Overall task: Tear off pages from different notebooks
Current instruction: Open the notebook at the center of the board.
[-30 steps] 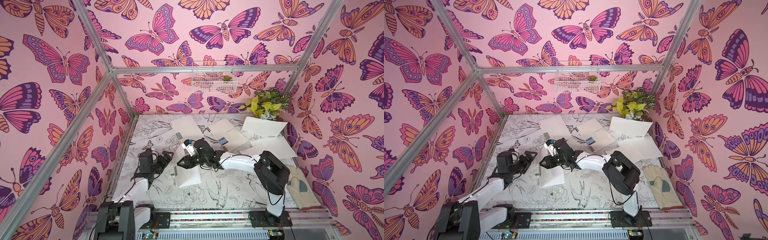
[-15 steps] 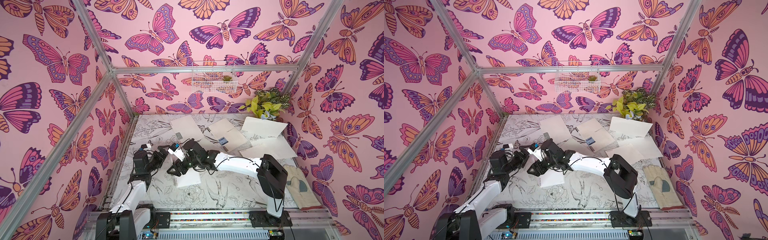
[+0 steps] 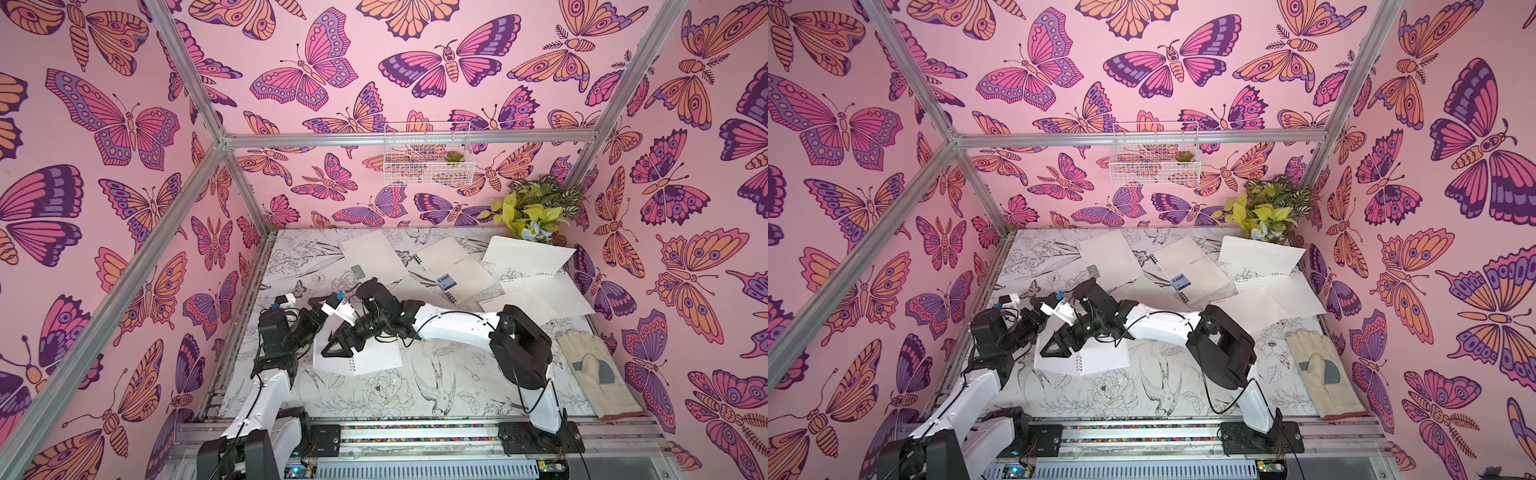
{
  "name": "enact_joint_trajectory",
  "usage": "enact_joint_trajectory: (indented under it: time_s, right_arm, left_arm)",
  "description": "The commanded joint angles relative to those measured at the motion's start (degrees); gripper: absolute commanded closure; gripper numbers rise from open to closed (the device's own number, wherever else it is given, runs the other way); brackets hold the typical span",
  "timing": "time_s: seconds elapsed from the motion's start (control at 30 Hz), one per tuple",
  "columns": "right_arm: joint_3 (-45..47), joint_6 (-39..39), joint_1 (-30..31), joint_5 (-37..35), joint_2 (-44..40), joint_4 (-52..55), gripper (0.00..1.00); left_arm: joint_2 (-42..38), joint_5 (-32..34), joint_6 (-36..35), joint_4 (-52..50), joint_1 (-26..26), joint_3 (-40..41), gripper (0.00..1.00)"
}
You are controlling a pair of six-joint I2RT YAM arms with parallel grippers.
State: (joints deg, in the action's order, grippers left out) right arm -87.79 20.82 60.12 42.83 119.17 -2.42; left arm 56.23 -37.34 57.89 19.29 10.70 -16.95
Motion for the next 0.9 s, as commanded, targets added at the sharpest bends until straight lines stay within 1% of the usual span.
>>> enact_joint_trajectory:
  time_s: [0.0,0.03,0.1,0.13,0.17,0.2,0.23,0.27,0.33,0.37,0.43,0.57,0.7,0.77,0.87]
  right_arm:
    - [-0.36,1.58,-0.10,5.38,-1.36,-2.72,0.26]
    - [1.07,3.71,-0.94,6.98,-2.39,-5.56,0.25]
    - [6.18,10.44,-3.29,9.57,-4.84,-15.62,0.26]
    - [9.16,11.78,-4.70,9.02,-6.85,-17.84,0.26]
    - [12.28,10.48,-5.97,6.60,-9.38,-16.29,0.26]
    - [14.56,7.66,-6.97,3.06,-11.87,-11.99,0.25]
    - [16.32,2.98,-7.59,-4.06,-14.52,-3.93,0.24]
    - [17.41,-0.76,-7.81,-13.04,-16.49,3.98,0.23]
    - [19.28,-2.94,-8.04,-25.78,-17.88,13.55,0.23]
    - [20.16,-2.53,-8.53,-28.70,-18.05,16.49,0.22]
    - [22.97,-0.14,-9.64,-30.02,-18.10,16.85,0.23]
    - [27.35,4.07,-10.90,-29.86,-17.12,13.77,0.24]
    - [27.41,5.76,-10.89,-26.48,-13.92,11.33,0.26]
    - [27.44,6.61,-10.90,-24.78,-12.69,9.31,0.30]
    - [27.62,7.21,-10.90,-24.39,-12.22,8.02,0.33]
  left_arm:
    - [-1.07,-2.36,-1.46,-0.30,1.24,1.36,0.05]
    - [-1.33,-2.47,-1.77,-0.83,1.59,1.37,0.07]
    - [-1.84,-2.34,-2.48,-2.14,2.19,1.37,0.09]
    - [-2.00,-2.38,-2.73,-2.60,2.47,1.35,0.10]
    - [-2.17,-2.38,-2.99,-3.10,2.60,1.26,0.10]
    - [-2.26,-2.38,-3.28,-3.61,2.78,1.11,0.10]
    - [-2.13,-2.38,-3.84,-4.76,2.82,0.74,0.11]
    - [-1.98,-2.43,-4.46,-5.76,2.92,0.35,0.11]
    - [-1.62,-2.47,-5.28,-6.82,2.93,-0.05,0.11]
    - [-1.35,-2.56,-5.54,-6.97,2.92,-0.18,0.11]
    - [-0.70,-2.69,-5.85,-7.42,3.02,-0.31,0.12]
    - [0.51,-3.09,-6.46,-7.74,3.17,-0.81,0.13]
    - [1.20,-2.82,-7.26,-8.02,3.13,-1.00,0.14]
    - [1.56,-3.16,-7.35,-8.06,3.19,-1.15,0.14]
    - [1.76,-3.26,-7.44,-8.04,3.12,-1.25,0.14]
